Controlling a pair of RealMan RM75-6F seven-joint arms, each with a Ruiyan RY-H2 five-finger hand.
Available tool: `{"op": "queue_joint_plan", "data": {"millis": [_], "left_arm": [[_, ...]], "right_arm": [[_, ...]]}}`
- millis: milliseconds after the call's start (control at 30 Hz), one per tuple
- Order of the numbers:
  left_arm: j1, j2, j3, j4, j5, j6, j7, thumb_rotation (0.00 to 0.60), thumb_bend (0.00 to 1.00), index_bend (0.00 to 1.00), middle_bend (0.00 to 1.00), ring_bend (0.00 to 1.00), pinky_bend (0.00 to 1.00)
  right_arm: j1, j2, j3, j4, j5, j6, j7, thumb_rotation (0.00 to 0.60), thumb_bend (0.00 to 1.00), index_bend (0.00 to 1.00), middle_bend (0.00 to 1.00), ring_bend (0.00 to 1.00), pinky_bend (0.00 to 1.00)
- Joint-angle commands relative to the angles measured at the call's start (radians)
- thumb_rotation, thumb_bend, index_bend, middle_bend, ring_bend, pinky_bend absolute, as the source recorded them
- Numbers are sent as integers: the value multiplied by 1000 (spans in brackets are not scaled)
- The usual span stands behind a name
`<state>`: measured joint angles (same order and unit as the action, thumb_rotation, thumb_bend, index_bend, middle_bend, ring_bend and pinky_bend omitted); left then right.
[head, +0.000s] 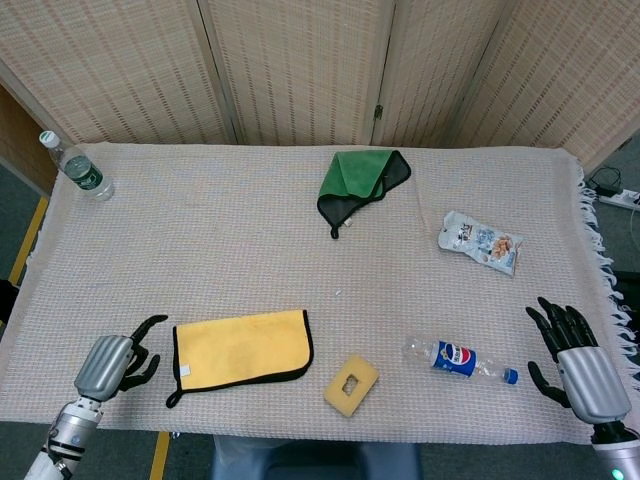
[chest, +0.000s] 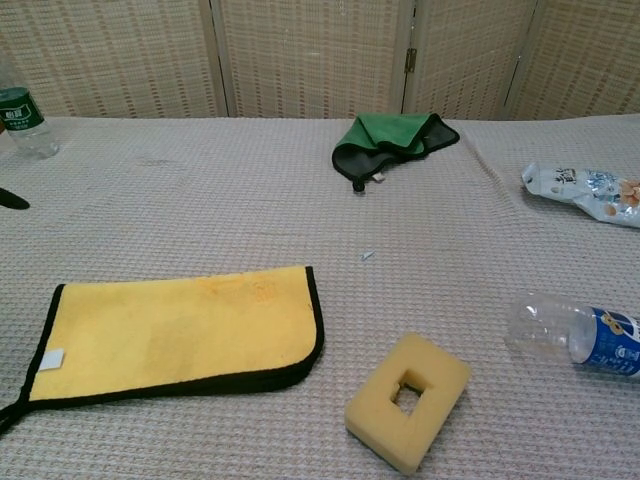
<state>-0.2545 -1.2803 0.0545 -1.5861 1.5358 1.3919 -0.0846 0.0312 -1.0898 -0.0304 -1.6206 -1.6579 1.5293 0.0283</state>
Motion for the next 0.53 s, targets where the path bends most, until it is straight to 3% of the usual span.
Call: {"op": "queue_joint_plan", "data": {"millis": [33, 67, 133, 200, 333, 533], "left_arm": [[83, 50, -33, 19, 33, 179, 108, 600, 469, 199, 642, 640, 690], [114, 42, -48, 45, 28, 243, 145, 600, 454, 190, 470, 449, 471], [171, 8, -79, 96, -8, 343, 232, 600, 435, 162, 243, 193, 179], [210, -23, -95, 132, -53, 385, 290, 600, 426, 138, 103, 45, 23], [222, 22, -64, 56, -81, 307, 295, 600, 408, 81, 9, 0, 0], [235, 55, -49, 23, -61, 285, 255, 600, 403, 68, 0, 0, 0]], "right_arm": [[-3, -9, 8, 4, 3, 11, -15, 600, 490, 0, 0, 0, 0], [-5, -15, 11, 7, 5, 16, -28, 600, 490, 0, 0, 0, 0], [-6, -22, 14, 7, 7, 18, -45, 600, 490, 0, 0, 0, 0], [-7, -26, 15, 6, 7, 20, -55, 600, 489, 0, 0, 0, 0], [-3, -37, 20, 3, 12, 13, -88, 600, 490, 0, 0, 0, 0], [-1, -43, 25, -7, 5, 20, -115, 600, 490, 0, 0, 0, 0]]}}
